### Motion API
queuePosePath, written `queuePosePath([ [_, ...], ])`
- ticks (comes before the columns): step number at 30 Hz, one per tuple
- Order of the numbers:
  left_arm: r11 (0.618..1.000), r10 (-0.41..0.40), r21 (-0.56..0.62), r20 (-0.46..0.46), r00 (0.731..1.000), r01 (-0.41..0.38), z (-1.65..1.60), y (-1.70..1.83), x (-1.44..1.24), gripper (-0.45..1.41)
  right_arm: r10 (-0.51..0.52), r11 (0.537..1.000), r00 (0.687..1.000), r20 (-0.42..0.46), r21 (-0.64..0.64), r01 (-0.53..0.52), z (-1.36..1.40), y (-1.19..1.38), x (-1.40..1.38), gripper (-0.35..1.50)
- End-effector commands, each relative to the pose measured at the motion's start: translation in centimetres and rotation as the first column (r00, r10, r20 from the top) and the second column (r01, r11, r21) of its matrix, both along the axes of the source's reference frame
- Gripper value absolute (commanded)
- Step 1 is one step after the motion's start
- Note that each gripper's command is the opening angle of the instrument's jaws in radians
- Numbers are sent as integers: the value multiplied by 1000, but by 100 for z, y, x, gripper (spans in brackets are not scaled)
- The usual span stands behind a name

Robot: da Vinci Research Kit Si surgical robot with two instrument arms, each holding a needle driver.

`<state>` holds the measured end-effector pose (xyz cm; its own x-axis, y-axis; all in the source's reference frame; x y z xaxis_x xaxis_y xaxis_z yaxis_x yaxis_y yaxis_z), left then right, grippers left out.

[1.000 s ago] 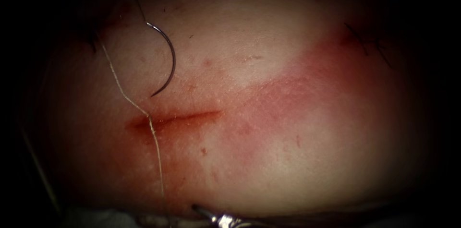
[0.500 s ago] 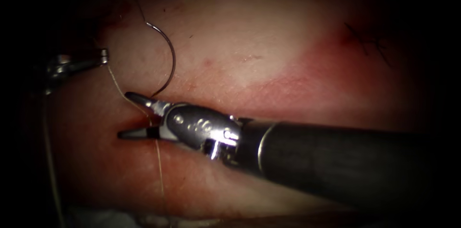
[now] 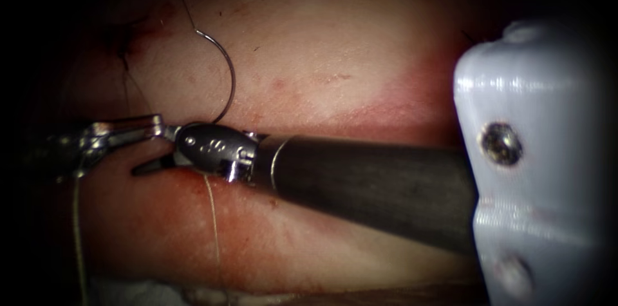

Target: Wound Closure

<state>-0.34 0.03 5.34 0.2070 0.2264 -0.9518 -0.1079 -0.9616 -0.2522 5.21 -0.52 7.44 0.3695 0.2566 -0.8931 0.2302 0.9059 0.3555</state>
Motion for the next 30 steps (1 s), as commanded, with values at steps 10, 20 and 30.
queuePosePath([
  [10, 996, 85, 32, 53, 995, -87, 44, -52, -29, -45, -21, 1000, 998, -59, -1, 21, 19, 41, 38, 108],
  [20, 983, 185, 22, -39, 982, -184, 150, -64, -18, -45, -22, 972, 971, -237, 224, 76, -5, 65, 23, 93],
  [30, 983, 185, 6, -51, 981, -185, 182, -57, -24, -45, -89, 847, 904, -419, 445, 290, -32, 33, 15, 86],
])
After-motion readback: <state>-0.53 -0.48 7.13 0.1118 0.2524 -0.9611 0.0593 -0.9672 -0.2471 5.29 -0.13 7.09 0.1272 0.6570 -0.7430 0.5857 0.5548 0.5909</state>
